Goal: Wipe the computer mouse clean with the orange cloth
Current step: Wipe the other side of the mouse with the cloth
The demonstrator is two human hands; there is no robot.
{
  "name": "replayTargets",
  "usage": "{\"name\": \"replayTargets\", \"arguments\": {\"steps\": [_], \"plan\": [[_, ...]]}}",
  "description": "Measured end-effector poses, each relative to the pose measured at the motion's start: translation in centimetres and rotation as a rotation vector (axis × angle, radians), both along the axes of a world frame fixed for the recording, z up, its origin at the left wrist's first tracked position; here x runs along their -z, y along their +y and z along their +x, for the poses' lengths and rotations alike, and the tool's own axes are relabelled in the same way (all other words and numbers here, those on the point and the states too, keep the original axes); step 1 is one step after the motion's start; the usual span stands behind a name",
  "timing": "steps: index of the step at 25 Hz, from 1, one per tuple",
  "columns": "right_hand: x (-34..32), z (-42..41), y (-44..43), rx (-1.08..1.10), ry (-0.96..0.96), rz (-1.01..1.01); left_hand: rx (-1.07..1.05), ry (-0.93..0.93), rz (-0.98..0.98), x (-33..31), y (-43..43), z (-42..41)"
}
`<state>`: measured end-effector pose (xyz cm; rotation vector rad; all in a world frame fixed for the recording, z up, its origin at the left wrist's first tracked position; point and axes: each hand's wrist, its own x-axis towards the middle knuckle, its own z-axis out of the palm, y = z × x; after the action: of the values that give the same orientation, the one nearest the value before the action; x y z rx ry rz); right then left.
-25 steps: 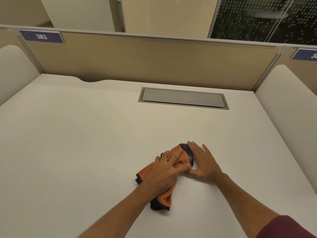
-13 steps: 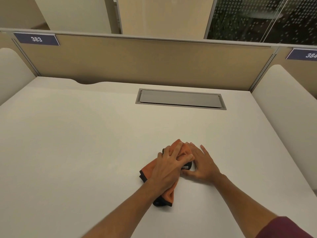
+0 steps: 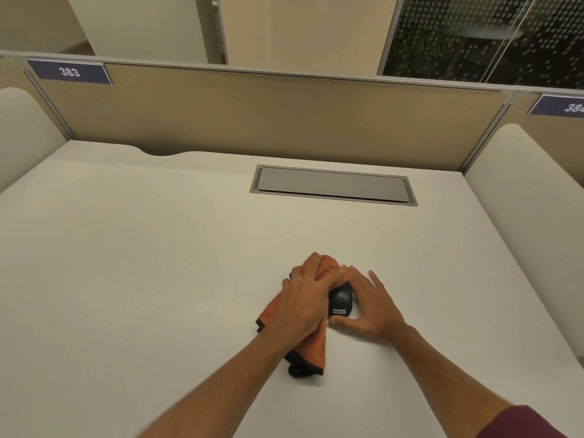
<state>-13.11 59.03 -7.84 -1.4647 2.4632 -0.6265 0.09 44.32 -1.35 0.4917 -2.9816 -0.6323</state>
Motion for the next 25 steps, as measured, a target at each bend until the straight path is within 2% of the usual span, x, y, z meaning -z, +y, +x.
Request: {"name": "replayTargets", "arguments": {"steps": [7, 9, 11, 13, 15, 18, 25], "plan": [[0.0, 0.0, -0.1, 0.007, 0.005, -0.011, 0.023, -0.138, -0.205, 0.3, 0.6, -2.5], [-0.1, 0.0, -0.1, 0.014, 0.003, 0.0, -0.076, -0.13, -0.142, 0.0, 0.0, -3.2], [0.0, 0.0, 0.0, 0.02, 0.017, 0.021, -0.192, -0.136, 0.017, -0.5, -0.8, -3.7], [0.0, 0.0, 0.1, 0.023, 0.019, 0.023, -0.207, -0.084, 0.093, -0.8, -0.8, -3.5], [-0.1, -0.1, -0.1, 0.01, -0.004, 0.002, -0.15, -0.032, 0.082, -0.9, 0.1, -2.8], [0.0, -0.1, -0.1, -0.002, 0.015, -0.001, -0.083, -0.103, 0.016, -0.3, 1.4, -2.3], [-0.2, 0.1, -0.1, 0.008, 0.015, 0.019, -0.172, -0.178, -0.046, 0.4, -0.1, -4.7]]}}
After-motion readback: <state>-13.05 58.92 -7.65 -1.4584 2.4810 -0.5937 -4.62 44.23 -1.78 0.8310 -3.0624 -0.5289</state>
